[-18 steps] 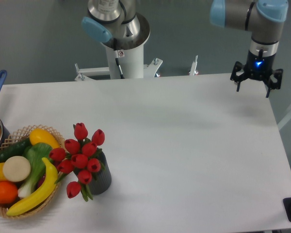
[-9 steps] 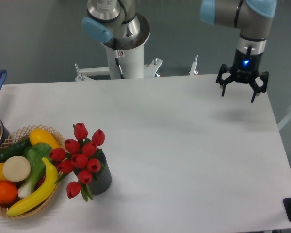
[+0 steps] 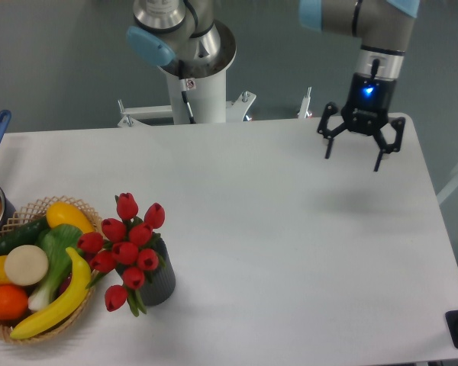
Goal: Pick up the flowers from the vase
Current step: 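Move the open gripper toward the red tulips in the grey vase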
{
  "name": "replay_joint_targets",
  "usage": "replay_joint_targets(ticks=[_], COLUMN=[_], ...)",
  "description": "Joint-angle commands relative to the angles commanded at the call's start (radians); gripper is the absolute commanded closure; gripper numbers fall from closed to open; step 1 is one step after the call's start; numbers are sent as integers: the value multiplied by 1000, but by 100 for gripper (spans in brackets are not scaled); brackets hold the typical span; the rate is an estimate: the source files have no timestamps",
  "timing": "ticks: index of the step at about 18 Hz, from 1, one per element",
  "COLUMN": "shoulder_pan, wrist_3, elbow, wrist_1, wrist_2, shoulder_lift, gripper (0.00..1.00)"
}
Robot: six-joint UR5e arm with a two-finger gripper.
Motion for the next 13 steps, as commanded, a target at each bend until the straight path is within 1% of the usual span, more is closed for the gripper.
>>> replay_joint_targets(ticks=[3, 6, 8, 9, 11, 13], shoulder_pan=[-91, -169, -207, -223, -238, -258], wrist_3=[-68, -75, -86, -92, -97, -97], elbow=[5, 6, 17, 17, 17, 17], wrist_1=[0, 0, 0, 0, 0, 0], wrist_2=[-18, -54, -80, -119, -245, -323], shoulder_lift=[-6, -31, -44, -46, -60, -61], gripper=[0, 0, 0, 0, 0, 0])
